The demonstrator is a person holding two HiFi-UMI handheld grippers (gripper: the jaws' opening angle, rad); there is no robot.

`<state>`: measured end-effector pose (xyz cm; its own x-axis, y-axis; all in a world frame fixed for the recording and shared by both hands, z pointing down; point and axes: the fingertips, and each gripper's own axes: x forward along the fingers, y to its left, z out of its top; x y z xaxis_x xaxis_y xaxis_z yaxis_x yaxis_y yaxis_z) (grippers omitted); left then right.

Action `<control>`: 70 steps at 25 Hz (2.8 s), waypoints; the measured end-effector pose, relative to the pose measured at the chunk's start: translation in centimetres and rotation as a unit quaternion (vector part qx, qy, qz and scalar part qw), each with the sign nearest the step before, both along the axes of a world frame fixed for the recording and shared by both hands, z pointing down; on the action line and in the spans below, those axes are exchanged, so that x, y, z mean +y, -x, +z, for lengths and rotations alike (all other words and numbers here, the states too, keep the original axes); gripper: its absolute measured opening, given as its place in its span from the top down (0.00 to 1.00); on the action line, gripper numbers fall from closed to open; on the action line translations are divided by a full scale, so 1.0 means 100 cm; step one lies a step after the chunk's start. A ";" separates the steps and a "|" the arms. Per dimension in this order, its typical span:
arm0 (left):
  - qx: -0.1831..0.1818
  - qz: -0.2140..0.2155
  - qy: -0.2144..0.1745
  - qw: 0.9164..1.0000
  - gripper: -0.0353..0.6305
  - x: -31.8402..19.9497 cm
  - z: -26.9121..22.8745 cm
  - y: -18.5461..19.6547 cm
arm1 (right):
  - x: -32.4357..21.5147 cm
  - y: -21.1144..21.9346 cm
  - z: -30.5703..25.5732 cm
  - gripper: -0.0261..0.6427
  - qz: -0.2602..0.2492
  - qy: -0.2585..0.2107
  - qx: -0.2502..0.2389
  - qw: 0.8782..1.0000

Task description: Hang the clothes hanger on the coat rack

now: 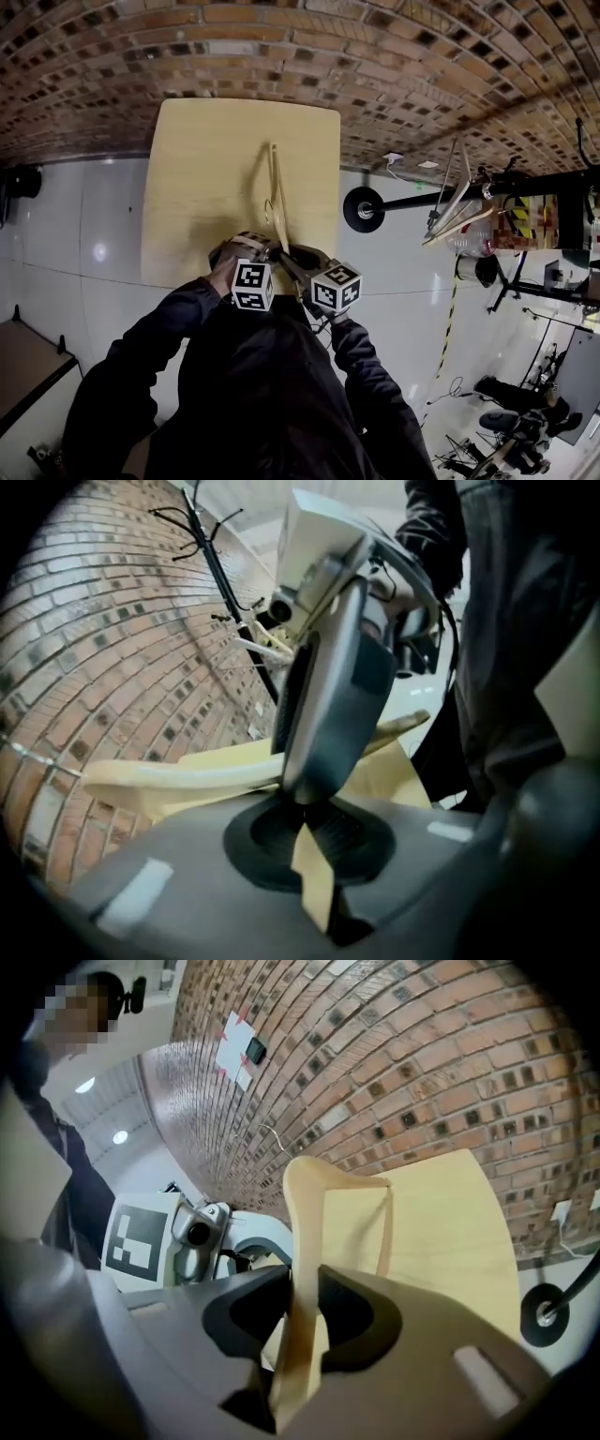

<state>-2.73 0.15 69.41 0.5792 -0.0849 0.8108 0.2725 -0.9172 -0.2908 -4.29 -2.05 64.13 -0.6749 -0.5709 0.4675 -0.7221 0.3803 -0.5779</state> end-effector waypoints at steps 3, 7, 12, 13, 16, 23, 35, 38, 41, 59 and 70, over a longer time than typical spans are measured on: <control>0.051 -0.012 0.025 0.998 0.95 0.000 -0.019 -0.015 | -0.002 -0.013 -0.020 0.81 0.020 0.005 -0.057 0.998; 0.108 -0.052 0.041 0.992 0.95 -0.024 -0.047 -0.024 | -0.001 -0.037 -0.049 0.81 0.054 0.001 -0.118 0.992; 0.234 -0.145 0.247 0.929 0.95 -0.051 -0.110 -0.029 | 0.020 -0.061 -0.096 0.81 0.101 -0.018 -0.188 0.977; 0.264 -0.154 0.288 0.908 0.95 -0.057 -0.128 -0.032 | 0.025 -0.068 -0.107 0.81 0.113 -0.025 -0.200 0.973; 0.306 -0.135 0.344 0.878 0.95 -0.057 -0.171 -0.037 | 0.042 -0.086 -0.141 0.81 0.143 -0.041 -0.226 0.963; 0.355 -0.022 0.375 0.856 0.95 -0.030 -0.246 -0.095 | 0.081 -0.164 -0.220 0.81 0.210 -0.090 -0.234 0.945; 0.409 0.096 0.370 0.829 0.95 -0.037 -0.360 -0.196 | 0.051 -0.297 -0.349 0.81 0.240 -0.130 -0.208 0.939; 0.432 0.110 0.354 0.822 0.94 -0.046 -0.397 -0.213 | 0.024 -0.316 -0.379 0.81 0.218 -0.133 -0.199 0.946; 0.448 0.123 0.331 0.821 0.94 -0.049 -0.419 -0.228 | -0.009 -0.334 -0.405 0.81 0.193 -0.134 -0.191 0.953; 0.468 0.093 0.306 0.824 0.94 -0.081 -0.431 -0.290 | -0.077 -0.414 -0.501 0.81 0.165 -0.143 -0.292 0.931; 0.458 0.104 0.318 0.824 0.95 -0.057 -0.426 -0.297 | -0.088 -0.385 -0.514 0.81 0.140 -0.133 -0.366 0.910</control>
